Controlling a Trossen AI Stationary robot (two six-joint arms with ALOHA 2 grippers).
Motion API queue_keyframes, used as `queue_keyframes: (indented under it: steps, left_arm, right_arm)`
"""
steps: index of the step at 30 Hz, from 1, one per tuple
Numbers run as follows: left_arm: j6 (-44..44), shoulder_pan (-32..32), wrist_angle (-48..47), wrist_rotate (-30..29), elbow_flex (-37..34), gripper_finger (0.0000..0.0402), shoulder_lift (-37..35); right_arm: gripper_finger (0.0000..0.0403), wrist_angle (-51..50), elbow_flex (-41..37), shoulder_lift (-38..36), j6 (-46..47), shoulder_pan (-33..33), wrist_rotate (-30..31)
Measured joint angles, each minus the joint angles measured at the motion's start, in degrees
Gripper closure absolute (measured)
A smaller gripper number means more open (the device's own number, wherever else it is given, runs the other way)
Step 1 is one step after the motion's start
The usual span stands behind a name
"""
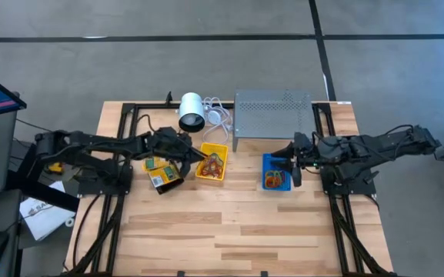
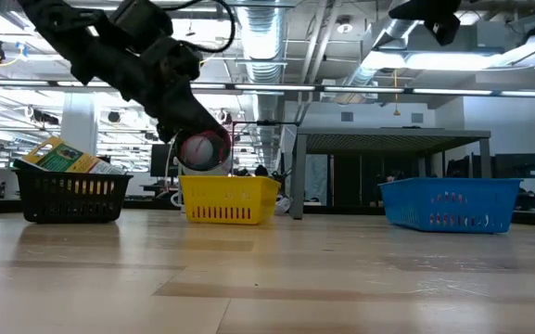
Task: Pick & Place Office Desk Supplies
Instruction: Put the red rubber band into the yellow basket
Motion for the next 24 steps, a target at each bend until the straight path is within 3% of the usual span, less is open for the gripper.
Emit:
queue_keyframes:
  steps: [11, 18, 24]
  left_arm:
    - [0.1, -0.2, -0.2, 2.1, 6.3, 0.0401, 9.0]
    - [3.8, 1.2, -11.9, 0.3, 11.7, 0.0401, 9.5]
    - [5.2, 1.4, -16.6, -0.3, 13.5, 0.0401, 9.2]
  right_arm:
    - [0.0260, -0.6, 0.0, 0.1, -2.8, -1.4, 0.0]
    - [0.0260, -2.4, 0.0, 0.1, -2.8, -1.4, 0.0]
    - [0.0260, -2.7, 0.0, 0.1, -2.8, -1.4, 0.0]
